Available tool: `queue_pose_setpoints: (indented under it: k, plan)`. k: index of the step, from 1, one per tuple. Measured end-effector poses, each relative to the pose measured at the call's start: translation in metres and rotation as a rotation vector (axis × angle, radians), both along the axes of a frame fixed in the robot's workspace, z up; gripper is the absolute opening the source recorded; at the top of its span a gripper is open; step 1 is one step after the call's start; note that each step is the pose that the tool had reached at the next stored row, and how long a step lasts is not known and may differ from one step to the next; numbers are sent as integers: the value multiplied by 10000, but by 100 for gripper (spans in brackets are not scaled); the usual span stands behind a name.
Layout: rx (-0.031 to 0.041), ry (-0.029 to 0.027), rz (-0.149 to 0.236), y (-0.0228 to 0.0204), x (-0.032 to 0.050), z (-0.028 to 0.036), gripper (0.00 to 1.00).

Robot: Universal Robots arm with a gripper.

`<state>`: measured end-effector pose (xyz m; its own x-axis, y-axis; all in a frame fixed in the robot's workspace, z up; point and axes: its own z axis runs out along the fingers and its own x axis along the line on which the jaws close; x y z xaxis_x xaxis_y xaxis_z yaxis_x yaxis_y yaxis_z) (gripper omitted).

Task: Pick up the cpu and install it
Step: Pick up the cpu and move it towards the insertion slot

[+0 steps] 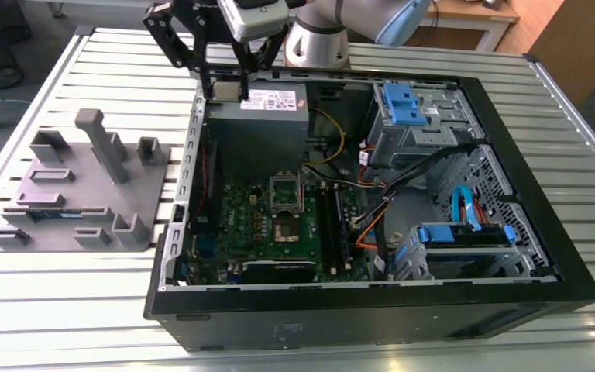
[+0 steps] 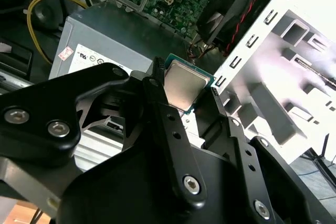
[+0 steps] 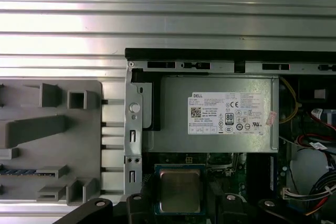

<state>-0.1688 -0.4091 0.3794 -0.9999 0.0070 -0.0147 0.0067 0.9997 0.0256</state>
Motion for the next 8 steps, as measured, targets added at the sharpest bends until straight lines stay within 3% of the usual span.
queue_pose_setpoints:
  k: [8]
  plan:
    - [0,0,0,0,86,0,47]
